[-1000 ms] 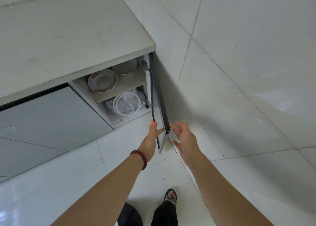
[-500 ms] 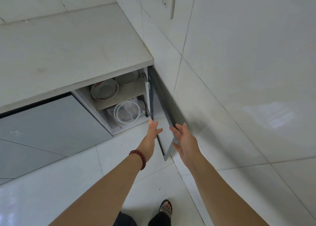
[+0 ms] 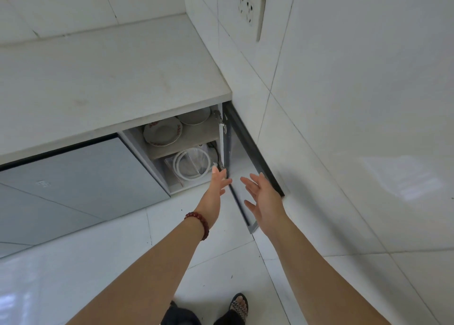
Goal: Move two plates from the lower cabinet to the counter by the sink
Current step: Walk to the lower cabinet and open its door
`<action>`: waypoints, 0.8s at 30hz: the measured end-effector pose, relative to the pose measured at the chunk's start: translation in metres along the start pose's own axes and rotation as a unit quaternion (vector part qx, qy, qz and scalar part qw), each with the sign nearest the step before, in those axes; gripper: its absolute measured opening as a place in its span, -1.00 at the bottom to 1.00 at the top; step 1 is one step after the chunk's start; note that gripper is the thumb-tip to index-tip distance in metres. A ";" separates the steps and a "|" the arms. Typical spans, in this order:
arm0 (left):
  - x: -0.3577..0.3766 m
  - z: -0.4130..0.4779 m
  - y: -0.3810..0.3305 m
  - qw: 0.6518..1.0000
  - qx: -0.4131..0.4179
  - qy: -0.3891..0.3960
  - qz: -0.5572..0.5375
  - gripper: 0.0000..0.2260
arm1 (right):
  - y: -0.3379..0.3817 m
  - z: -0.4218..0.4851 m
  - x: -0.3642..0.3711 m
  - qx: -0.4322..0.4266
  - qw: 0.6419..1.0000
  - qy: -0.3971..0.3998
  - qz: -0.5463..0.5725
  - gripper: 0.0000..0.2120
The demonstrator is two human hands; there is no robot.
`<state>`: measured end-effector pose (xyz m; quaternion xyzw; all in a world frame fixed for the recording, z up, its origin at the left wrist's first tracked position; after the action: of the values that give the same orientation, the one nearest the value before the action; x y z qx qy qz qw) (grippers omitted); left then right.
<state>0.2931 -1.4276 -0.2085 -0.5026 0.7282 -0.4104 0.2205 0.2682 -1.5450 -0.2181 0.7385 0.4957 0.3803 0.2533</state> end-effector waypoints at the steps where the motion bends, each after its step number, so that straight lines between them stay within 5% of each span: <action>1: -0.003 -0.001 -0.001 1.000 0.001 -0.004 -0.003 -0.38 | 0.000 0.002 0.004 0.000 1.000 0.005 -0.002 -0.61; 16: -0.092 0.016 -0.011 0.997 0.034 -0.054 -0.048 -0.52 | 0.000 0.059 0.078 0.004 0.999 0.027 -0.024 -0.83; 24: -0.162 0.049 -0.030 0.993 0.075 -0.081 -0.041 -0.60 | 0.022 0.106 0.130 0.002 1.000 0.014 -0.003 -0.76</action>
<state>0.4095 -1.3029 -0.2265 -0.5455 0.6540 -0.4306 0.2988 0.3950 -1.4326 -0.2231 0.7324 0.5019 0.3888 0.2459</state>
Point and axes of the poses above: each hand's wrist, its own z-axis towards the middle knuckle, its own x-axis out of the palm, y = z × x, the point moved 2 cm from there along z, towards the middle knuckle, and after that the axes turned 11 degrees about y, right-handed, at the moved point
